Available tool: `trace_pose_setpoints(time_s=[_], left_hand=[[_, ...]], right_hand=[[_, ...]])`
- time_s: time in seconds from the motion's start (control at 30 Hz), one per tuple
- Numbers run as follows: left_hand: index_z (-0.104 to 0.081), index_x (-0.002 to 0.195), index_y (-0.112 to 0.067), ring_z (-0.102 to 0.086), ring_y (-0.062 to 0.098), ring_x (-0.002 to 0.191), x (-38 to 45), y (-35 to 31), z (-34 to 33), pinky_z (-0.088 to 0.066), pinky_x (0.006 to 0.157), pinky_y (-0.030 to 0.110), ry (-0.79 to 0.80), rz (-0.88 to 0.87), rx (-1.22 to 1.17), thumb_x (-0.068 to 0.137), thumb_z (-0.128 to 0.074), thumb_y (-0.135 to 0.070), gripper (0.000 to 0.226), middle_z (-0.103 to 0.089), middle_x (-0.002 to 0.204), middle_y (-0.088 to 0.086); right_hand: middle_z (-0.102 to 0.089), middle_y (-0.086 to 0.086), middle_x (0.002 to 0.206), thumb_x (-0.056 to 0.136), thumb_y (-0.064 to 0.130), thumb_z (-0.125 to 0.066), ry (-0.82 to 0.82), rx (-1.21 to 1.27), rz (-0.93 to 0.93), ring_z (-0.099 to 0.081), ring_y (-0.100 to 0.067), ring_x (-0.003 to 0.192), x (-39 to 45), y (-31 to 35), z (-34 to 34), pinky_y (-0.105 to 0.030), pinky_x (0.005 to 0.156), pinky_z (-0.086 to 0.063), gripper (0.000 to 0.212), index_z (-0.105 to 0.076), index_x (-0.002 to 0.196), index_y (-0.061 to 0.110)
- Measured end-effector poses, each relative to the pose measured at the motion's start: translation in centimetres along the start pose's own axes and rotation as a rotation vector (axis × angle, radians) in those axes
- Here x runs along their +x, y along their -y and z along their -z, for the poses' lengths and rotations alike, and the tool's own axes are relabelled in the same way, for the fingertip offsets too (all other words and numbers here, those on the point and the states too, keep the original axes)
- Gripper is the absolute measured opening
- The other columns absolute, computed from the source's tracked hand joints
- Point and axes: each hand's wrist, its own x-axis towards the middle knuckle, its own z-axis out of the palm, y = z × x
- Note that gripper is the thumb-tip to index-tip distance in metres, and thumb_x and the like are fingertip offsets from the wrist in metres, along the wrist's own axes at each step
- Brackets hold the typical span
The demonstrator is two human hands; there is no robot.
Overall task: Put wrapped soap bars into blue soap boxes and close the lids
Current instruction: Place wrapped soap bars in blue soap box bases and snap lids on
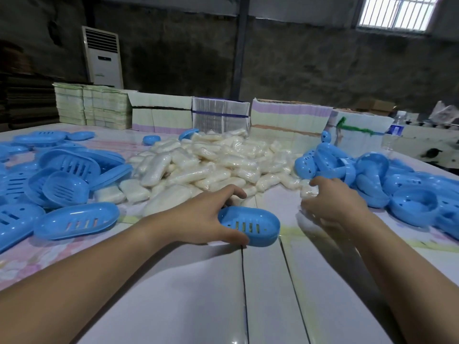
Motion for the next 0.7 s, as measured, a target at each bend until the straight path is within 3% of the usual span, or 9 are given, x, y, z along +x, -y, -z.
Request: trace_pose_setpoints(time_s=[0.17, 0.3, 0.47, 0.6, 0.7], left_hand=[[-0.036, 0.128, -0.056, -0.062, 0.005, 0.104, 0.1, 0.0, -0.1, -0.06, 0.083, 0.037, 0.012, 0.015, -0.013, 0.058, -0.074, -0.072, 0.081, -0.06, 0.114, -0.019], [-0.038, 0.128, -0.056, -0.059, 0.003, 0.109, 0.2, 0.0, -0.1, -0.06, 0.085, 0.039, 0.016, 0.018, -0.032, 0.058, -0.073, -0.072, 0.08, -0.058, 0.118, -0.02], [-0.039, 0.125, -0.06, -0.058, 0.001, 0.106, 0.0, -0.1, -0.1, -0.061, 0.077, 0.034, 0.024, 0.037, -0.025, 0.063, -0.077, -0.067, 0.073, -0.057, 0.117, -0.02], [-0.04, 0.129, -0.055, -0.057, 0.003, 0.109, 0.0, -0.2, 0.0, -0.06, 0.082, 0.038, 0.027, 0.048, -0.021, 0.069, -0.079, -0.061, 0.072, -0.056, 0.119, -0.017], [-0.041, 0.13, -0.053, -0.057, 0.004, 0.106, 0.0, -0.4, -0.1, -0.062, 0.069, 0.033, 0.032, 0.065, -0.047, 0.073, -0.082, -0.055, 0.071, -0.055, 0.118, -0.017]], right_hand=[[-0.051, -0.003, 0.134, 0.08, 0.032, -0.064, -0.016, 0.05, 0.067, -0.055, -0.027, 0.113, -0.6, 0.8, -0.5, -0.04, 0.091, -0.048, 0.058, -0.048, 0.136, 0.031], [-0.055, -0.004, 0.131, 0.074, 0.032, -0.07, 0.016, 0.141, 0.132, -0.056, -0.025, 0.112, -0.7, 1.3, -0.9, -0.037, 0.089, -0.048, 0.063, -0.051, 0.134, 0.03], [-0.058, -0.001, 0.127, 0.073, 0.032, -0.076, -0.011, 0.371, 0.215, -0.055, -0.017, 0.106, -0.7, 2.1, -1.1, -0.03, 0.081, -0.041, 0.066, -0.052, 0.134, 0.033], [-0.057, 0.008, 0.12, 0.075, 0.028, -0.07, -0.137, 0.636, 0.245, -0.06, -0.013, 0.096, -1.4, 3.1, -0.5, -0.031, 0.081, -0.046, 0.053, -0.058, 0.126, 0.038], [-0.057, 0.012, 0.116, 0.076, 0.026, -0.069, -0.219, 0.763, 0.267, -0.059, -0.009, 0.099, -1.9, 3.5, 0.0, -0.026, 0.083, -0.043, 0.04, -0.064, 0.113, 0.039]])
